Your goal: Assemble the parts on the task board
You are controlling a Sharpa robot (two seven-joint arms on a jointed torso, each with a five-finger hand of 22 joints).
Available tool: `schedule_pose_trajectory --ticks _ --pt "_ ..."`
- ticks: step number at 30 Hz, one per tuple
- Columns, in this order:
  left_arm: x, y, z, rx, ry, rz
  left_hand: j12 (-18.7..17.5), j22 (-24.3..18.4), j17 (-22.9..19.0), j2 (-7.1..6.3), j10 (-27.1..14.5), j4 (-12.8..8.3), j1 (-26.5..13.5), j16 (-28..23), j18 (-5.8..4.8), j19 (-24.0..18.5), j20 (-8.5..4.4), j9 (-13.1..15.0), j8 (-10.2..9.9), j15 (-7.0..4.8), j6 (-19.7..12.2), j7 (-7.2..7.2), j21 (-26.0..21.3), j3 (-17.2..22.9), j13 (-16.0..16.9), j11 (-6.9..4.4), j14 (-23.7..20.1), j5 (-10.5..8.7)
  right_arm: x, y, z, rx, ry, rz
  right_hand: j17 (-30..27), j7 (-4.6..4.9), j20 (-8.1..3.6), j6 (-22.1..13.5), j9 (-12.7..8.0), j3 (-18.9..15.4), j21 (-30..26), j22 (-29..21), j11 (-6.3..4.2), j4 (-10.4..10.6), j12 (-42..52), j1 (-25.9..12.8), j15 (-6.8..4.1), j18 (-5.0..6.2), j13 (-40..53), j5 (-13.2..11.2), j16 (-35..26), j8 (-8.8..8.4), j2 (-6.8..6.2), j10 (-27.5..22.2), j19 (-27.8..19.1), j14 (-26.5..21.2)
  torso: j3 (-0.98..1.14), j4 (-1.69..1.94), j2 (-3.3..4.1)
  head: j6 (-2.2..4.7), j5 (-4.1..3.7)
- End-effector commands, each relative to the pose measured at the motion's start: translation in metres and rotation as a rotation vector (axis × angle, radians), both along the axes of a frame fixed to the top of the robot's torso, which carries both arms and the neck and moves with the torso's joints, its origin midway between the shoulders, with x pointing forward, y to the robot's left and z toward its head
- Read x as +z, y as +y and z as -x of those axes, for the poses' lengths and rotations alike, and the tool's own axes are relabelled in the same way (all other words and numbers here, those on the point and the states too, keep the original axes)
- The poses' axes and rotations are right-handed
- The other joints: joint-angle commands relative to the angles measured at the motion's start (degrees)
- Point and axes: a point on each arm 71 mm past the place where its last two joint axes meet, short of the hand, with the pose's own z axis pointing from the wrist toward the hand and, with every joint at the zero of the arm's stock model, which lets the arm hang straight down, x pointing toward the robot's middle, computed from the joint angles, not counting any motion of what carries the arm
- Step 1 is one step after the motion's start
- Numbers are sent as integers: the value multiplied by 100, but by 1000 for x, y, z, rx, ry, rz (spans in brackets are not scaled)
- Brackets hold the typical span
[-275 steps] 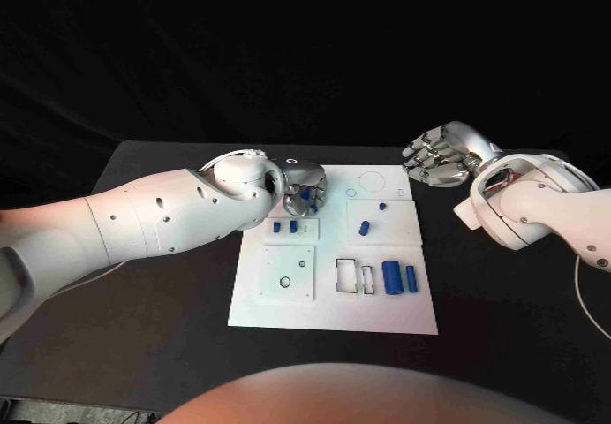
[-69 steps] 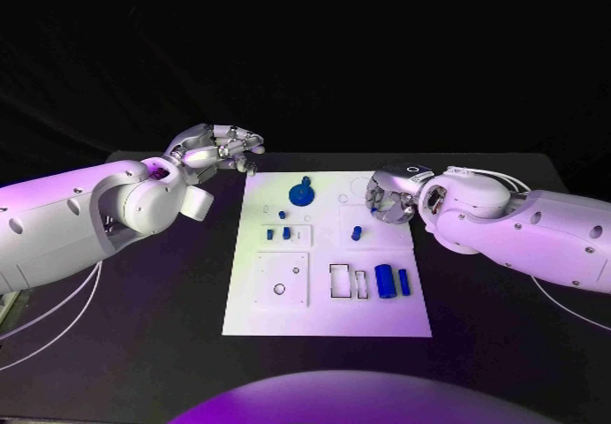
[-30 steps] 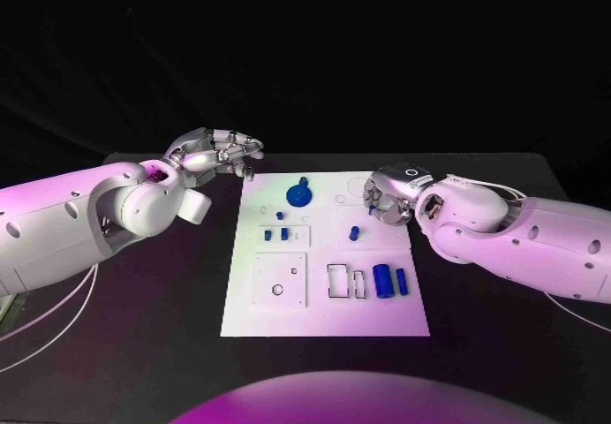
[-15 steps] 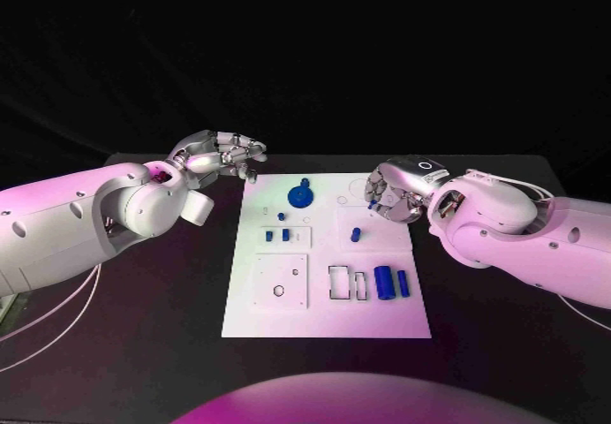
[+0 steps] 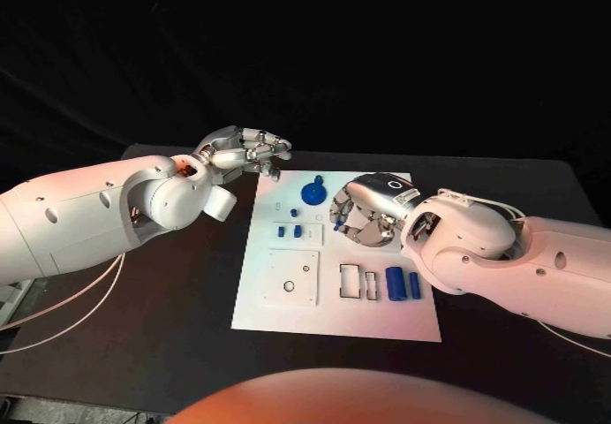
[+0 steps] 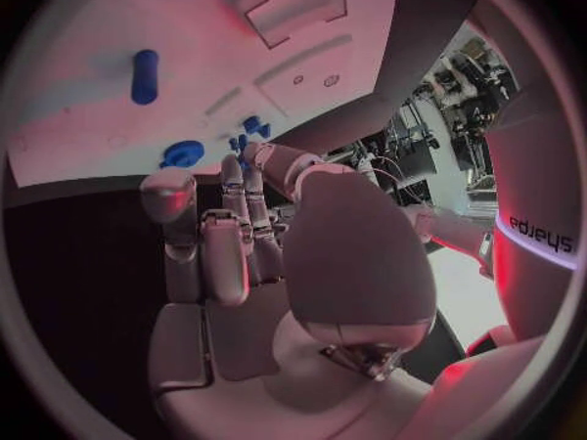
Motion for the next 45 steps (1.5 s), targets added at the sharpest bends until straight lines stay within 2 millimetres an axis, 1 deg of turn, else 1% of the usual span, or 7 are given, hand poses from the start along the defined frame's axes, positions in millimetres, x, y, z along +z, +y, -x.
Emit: schedule_pose_trajectory --ticks 1,5,9,23,27,39,45 --pt "2 -4 0 3 -12 19 -24 -9 -8 -19 17 -20 -28 -27 54 24 16 -6 -25 29 -28 1 -38 1 -6 36 26 26 -9 9 5 42 20 6 5 -2 -2 21 12 52 38 9 -51 -3 -2 -60 -24 -49 9 39 22 15 -6 77 23 303 4 -2 8 -38 105" --pt "1 -5 0 5 -13 22 -24 -9 -8 -19 17 -20 -28 -27 54 24 16 -6 -25 29 -28 1 -38 1 -6 36 26 26 -20 19 11 67 42 6 5 0 -1 14 15 57 40 13 -50 -6 -7 -61 -24 -50 11 49 23 13 -4 75 23 303 6 -3 9 -75 177" --pt "1 -7 0 2 -12 25 -27 -10 -8 -19 17 -20 -32 -28 54 24 17 -6 -28 30 -29 2 -38 0 -7 37 25 31 -28 26 14 82 56 8 6 0 -1 13 16 58 40 14 -50 -6 -8 -62 -24 -50 12 50 24 12 -3 74 23 303 12 -3 15 -76 235" --pt "1 -8 -1 -6 -8 26 -32 -13 -8 -15 18 -18 -41 -30 53 22 19 -2 -29 32 -22 2 -40 -1 -8 39 23 42 -47 39 19 98 76 11 9 5 2 -5 25 63 38 18 -45 -14 -20 -72 -25 -50 17 65 30 5 -12 64 19 303 12 -4 11 -76 354" --pt "1 -7 -1 -7 -4 24 -32 -13 -8 -15 18 -18 -41 -30 53 22 19 -2 -29 32 -22 2 -40 -1 -8 39 23 42 -49 42 20 103 79 11 9 5 4 -10 27 64 49 26 -45 -17 -23 -75 -25 -53 18 67 31 3 -16 61 23 303 11 -3 8 -76 374" --pt "0 -7 0 -11 1 22 -36 -18 -8 -3 31 -24 -45 -33 54 20 21 2 -37 32 -21 0 -43 4 -8 36 19 81 -57 47 23 116 98 20 12 7 6 -16 30 64 55 33 -43 -18 -27 -83 -24 -54 21 68 35 1 -20 58 25 303 6 -5 7 -76 376" --pt "0 -7 0 -14 3 22 -36 -18 -8 -3 31 -24 -45 -33 54 20 21 2 -37 32 -21 0 -43 4 -8 36 19 81 -60 49 25 122 108 26 12 7 7 -19 32 64 50 30 -42 -19 -28 -87 -24 -53 22 69 36 0 -22 57 23 303 12 0 9 -76 407"
